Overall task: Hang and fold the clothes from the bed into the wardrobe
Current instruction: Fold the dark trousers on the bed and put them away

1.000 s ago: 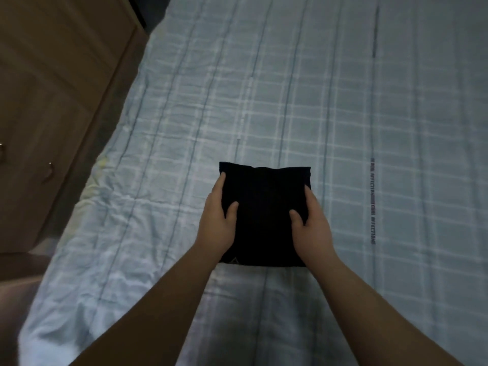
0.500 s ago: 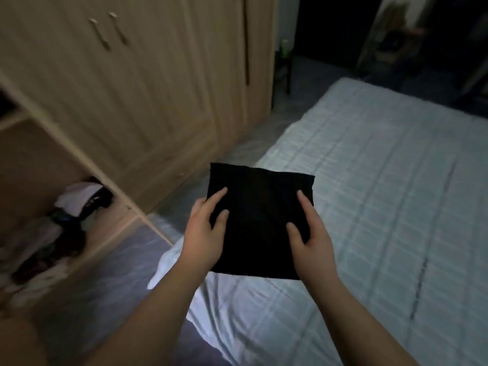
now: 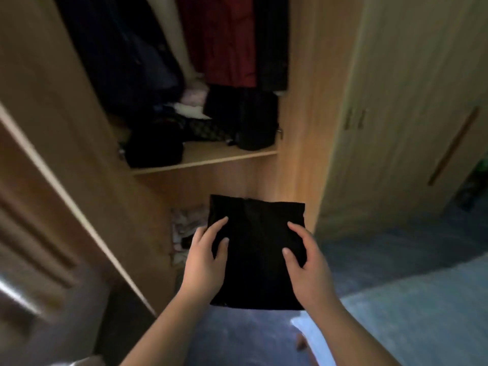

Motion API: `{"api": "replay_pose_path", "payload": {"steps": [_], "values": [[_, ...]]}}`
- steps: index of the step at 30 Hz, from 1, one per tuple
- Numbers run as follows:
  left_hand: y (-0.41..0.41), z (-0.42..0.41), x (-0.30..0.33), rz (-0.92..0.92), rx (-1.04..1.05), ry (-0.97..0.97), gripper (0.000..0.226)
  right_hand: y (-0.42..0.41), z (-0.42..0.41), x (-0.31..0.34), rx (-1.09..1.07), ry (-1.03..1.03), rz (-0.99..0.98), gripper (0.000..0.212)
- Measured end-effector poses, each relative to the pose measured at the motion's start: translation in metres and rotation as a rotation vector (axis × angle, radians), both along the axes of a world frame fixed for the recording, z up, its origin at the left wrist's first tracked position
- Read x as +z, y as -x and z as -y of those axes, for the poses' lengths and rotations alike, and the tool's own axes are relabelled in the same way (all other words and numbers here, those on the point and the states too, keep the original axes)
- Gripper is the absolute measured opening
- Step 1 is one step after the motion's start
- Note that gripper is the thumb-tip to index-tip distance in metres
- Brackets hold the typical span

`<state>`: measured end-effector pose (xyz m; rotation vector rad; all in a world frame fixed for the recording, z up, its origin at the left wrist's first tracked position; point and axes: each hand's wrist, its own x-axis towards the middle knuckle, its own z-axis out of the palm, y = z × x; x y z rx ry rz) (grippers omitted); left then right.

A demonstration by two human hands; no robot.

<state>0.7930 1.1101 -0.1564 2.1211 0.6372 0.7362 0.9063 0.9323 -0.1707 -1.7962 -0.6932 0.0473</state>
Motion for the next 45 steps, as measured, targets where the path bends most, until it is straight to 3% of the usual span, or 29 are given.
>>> {"api": "replay_pose_path", "payload": {"steps": [9,27,45], "values": [[0.029,-0.12,0.015,0.093,0.243,-0.021,0.042,-0.008,-0.146,0.021,0.206,0.006,0.039,0.047],[-0.156,-0.305,0.044,0.104,0.53,-0.144,0.042,-0.224,-0.364,0.045,0.482,-0.046,0.045,0.049],[-0.241,-0.588,0.026,-0.027,0.511,-0.05,0.038,-0.32,-0.623,0.031,0.666,-0.036,-0.069,0.054]]}}
